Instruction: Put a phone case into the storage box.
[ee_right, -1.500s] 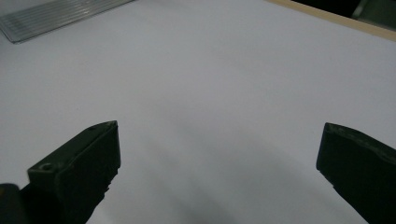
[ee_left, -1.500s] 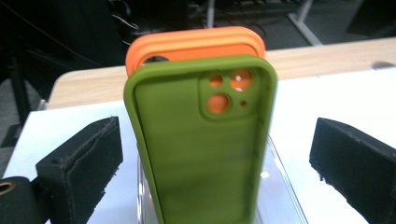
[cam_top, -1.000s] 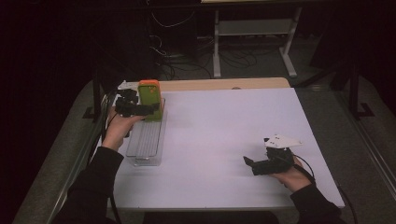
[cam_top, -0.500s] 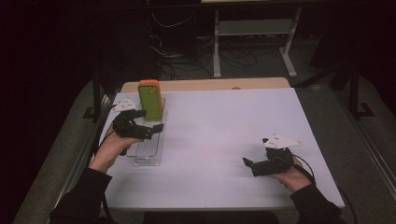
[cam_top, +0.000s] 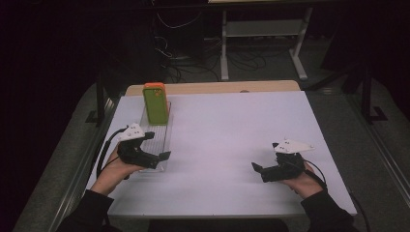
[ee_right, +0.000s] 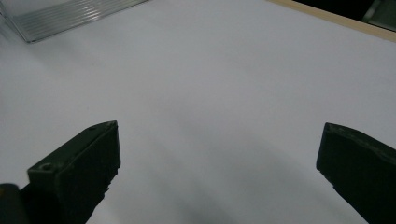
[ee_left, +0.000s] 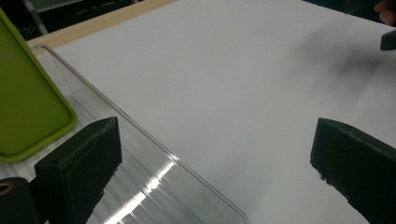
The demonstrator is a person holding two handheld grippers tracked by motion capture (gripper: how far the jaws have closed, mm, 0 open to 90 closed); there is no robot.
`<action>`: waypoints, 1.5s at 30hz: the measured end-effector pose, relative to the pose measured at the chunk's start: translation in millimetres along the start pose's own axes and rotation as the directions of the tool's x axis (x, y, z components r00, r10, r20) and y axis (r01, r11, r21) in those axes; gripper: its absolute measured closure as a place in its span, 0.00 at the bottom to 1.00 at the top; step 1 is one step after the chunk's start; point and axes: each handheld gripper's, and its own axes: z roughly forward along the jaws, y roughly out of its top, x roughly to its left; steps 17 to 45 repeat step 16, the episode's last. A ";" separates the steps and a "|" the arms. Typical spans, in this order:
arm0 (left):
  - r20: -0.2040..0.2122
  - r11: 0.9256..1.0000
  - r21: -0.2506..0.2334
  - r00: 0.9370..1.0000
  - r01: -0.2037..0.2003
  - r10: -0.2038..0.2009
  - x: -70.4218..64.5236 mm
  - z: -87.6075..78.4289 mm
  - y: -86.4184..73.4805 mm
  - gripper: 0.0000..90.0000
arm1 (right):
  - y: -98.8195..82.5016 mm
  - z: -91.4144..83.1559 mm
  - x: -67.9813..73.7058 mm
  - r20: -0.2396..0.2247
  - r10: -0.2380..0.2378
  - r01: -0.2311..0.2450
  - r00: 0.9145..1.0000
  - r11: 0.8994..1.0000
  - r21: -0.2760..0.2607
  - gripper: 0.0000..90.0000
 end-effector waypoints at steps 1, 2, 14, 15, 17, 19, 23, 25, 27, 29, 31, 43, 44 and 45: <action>0.001 1.000 0.006 1.000 -0.003 0.003 -1.1 -0.8 -2.4 0.02 | 0.1 -0.1 -0.4 0.001 -0.006 0.006 1.000 1.000 -0.004 0.00; 0.003 1.000 0.007 1.000 -0.008 0.008 -2.1 -0.9 -5.0 0.02 | 0.1 -0.2 -0.4 -0.001 -0.005 0.005 1.000 1.000 -0.004 0.00; 0.015 0.999 0.037 1.000 -0.003 0.003 -5.8 -2.0 -23.2 0.02 | 0.5 -0.5 0.3 -0.005 -0.003 0.003 1.000 1.000 -0.001 0.00; 0.016 0.999 0.037 1.000 -0.004 0.004 -5.8 -2.0 -23.3 0.02 | 0.5 -0.5 0.2 -0.005 -0.004 0.004 1.000 1.000 -0.001 0.00; 0.016 0.999 0.040 1.000 -0.005 0.004 -5.8 -1.9 -23.4 0.02 | 0.6 -0.4 0.2 -0.005 -0.003 0.003 1.000 1.000 -0.001 0.00; 0.016 0.999 0.040 1.000 -0.005 0.004 -5.8 -1.9 -23.4 0.02 | 0.6 -0.4 0.2 -0.005 -0.003 0.003 1.000 1.000 -0.001 0.00; 0.016 0.999 0.040 1.000 -0.005 0.004 -5.8 -1.9 -23.4 0.02 | 0.6 -0.4 0.2 -0.005 -0.003 0.003 1.000 1.000 -0.001 0.00; 0.016 0.999 0.040 1.000 -0.005 0.004 -5.8 -1.9 -23.4 0.02 | 0.6 -0.4 0.2 -0.005 -0.003 0.003 1.000 1.000 -0.001 0.00; 0.016 0.999 0.040 1.000 -0.005 0.004 -5.8 -1.9 -23.4 0.02 | 0.6 -0.4 0.2 -0.005 -0.003 0.003 1.000 1.000 -0.001 0.00; 0.016 0.999 0.040 1.000 -0.005 0.004 -5.8 -1.9 -23.4 0.02 | 0.6 -0.4 0.2 -0.005 -0.003 0.003 1.000 1.000 -0.001 0.00; 0.016 0.999 0.040 1.000 -0.005 0.004 -5.8 -1.9 -23.4 0.02 | 0.6 -0.4 0.2 -0.005 -0.003 0.003 1.000 1.000 -0.001 0.00; 0.016 0.999 0.040 1.000 -0.005 0.004 -5.8 -1.9 -23.4 0.02 | 0.6 -0.4 0.2 -0.005 -0.003 0.003 1.000 1.000 -0.001 0.00; 0.016 0.999 0.040 1.000 -0.005 0.004 -5.8 -1.9 -23.4 0.02 | 0.6 -0.4 0.2 -0.005 -0.003 0.003 1.000 1.000 -0.001 0.00; 0.016 0.999 0.040 1.000 -0.005 0.004 -5.8 -1.9 -23.4 0.02 | 0.6 -0.4 0.2 -0.005 -0.003 0.003 1.000 1.000 -0.001 0.00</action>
